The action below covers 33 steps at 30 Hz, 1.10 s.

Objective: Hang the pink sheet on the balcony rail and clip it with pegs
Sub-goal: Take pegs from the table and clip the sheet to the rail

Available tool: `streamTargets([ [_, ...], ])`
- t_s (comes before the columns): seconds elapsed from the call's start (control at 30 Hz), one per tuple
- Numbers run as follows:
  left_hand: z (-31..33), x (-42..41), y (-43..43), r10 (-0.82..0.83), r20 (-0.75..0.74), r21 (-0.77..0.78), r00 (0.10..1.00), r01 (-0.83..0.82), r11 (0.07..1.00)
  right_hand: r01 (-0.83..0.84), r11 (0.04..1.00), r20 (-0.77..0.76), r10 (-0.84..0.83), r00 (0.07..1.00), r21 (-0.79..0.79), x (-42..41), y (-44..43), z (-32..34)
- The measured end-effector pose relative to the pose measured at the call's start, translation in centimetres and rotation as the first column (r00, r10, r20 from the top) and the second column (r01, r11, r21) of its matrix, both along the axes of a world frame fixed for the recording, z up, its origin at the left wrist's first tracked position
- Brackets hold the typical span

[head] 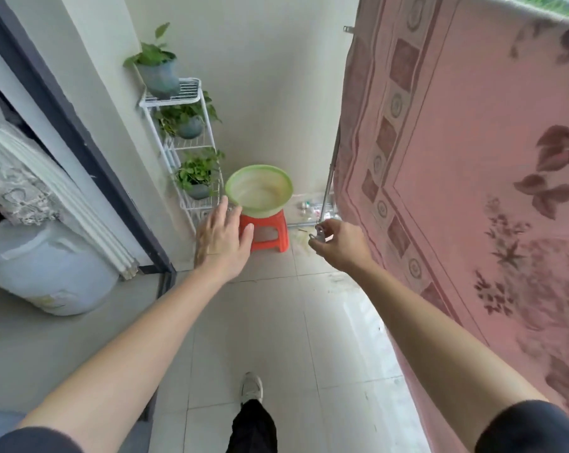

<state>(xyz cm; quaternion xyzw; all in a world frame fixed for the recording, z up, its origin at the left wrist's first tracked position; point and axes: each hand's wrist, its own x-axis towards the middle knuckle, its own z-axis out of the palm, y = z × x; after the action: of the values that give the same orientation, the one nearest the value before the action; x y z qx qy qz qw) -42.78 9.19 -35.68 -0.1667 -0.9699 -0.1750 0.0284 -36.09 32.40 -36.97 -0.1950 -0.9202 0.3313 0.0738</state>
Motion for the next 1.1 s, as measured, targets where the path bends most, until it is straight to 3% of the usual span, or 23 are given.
streamTargets([
  [0.17,2.2,-15.5,4.3,-0.076,-0.013,0.033,0.997,0.077,0.997,0.056,0.996,0.037,-0.058,0.998,0.067,-13.9,3.1,2.2],
  [0.4,3.0,-31.2,13.2,-0.177,0.046,0.058,0.983,0.174,0.983,0.115,0.993,-0.068,-0.114,0.991,0.004,-26.7,10.3,5.5],
  [0.7,-2.1,-48.0,26.0,-0.237,0.147,-0.07,0.96,0.249,0.966,0.138,0.989,-0.091,-0.143,0.986,-0.06,-42.1,23.9,0.5],
  [0.83,-1.7,-55.8,31.7,-0.217,0.294,-0.055,0.931,0.244,0.968,0.139,0.981,-0.036,-0.145,0.989,-0.137,-49.5,29.5,0.0],
  [1.1,-3.1,-67.1,38.9,-0.251,0.335,0.059,0.908,0.246,0.967,0.167,0.968,0.041,-0.162,0.986,-0.187,-59.4,36.0,-2.1],
])
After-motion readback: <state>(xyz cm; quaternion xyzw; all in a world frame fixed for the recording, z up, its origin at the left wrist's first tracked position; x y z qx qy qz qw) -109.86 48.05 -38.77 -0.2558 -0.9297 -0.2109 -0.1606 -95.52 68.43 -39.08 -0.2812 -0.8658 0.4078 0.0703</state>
